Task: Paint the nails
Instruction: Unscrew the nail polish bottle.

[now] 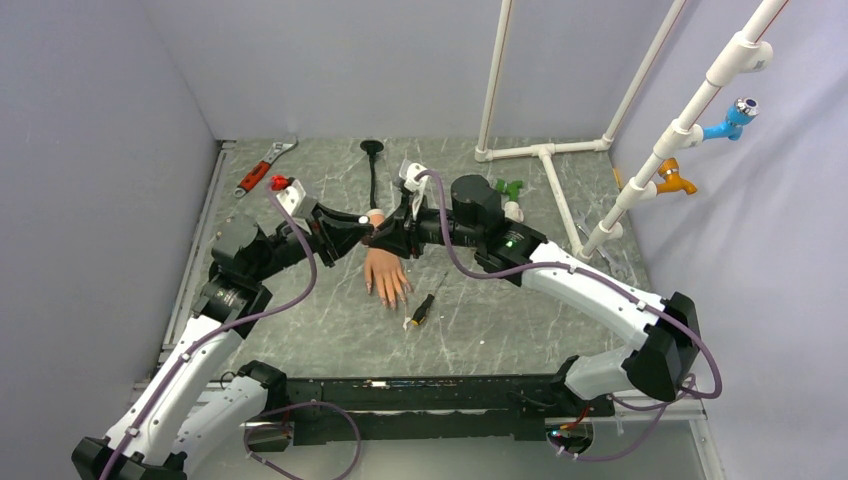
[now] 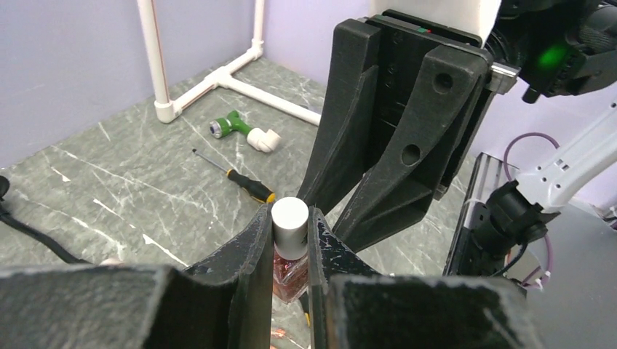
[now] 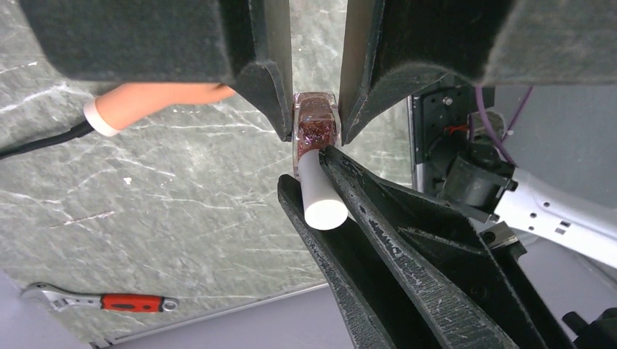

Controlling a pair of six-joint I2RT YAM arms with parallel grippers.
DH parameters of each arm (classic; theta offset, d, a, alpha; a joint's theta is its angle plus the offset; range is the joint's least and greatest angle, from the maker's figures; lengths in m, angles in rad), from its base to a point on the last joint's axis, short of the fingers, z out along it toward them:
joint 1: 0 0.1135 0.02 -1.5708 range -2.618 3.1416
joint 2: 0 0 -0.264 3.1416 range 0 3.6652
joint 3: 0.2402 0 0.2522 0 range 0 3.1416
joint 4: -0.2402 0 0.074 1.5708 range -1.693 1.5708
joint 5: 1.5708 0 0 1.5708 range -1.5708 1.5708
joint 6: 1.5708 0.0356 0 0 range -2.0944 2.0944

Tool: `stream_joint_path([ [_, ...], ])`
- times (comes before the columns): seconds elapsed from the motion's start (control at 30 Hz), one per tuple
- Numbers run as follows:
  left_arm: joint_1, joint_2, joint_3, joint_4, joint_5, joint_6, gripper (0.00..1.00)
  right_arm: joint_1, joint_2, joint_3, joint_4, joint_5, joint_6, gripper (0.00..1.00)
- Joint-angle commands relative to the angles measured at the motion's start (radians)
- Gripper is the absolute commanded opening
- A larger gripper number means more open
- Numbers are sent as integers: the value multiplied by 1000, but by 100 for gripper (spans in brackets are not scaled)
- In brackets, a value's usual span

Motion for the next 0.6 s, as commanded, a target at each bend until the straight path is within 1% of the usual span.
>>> stream_joint_path([
  [0.0,-8,-24,2,16,19,27,21,0,11,70,37,116,32,0],
  [0.07,-9,-32,3,9,25,40,40,1,11,72,30,117,35,0],
  [0.17,-9,-42,10,-12,39,61,61,1,6,68,23,116,33,0],
  [0.27,-9,-40,40,-75,60,93,84,0,5,69,-1,151,31,0],
  [0.33,-9,-57,34,-78,61,103,90,1,2,68,-13,165,22,0],
  [0.37,-8,-66,32,-78,57,112,92,1,-5,64,-14,171,17,0],
  [0.47,-6,-89,33,-85,28,140,93,-1,-27,51,-40,175,3,0],
  [0.57,1,-100,36,-118,31,161,92,-2,-60,30,-53,173,-15,0],
])
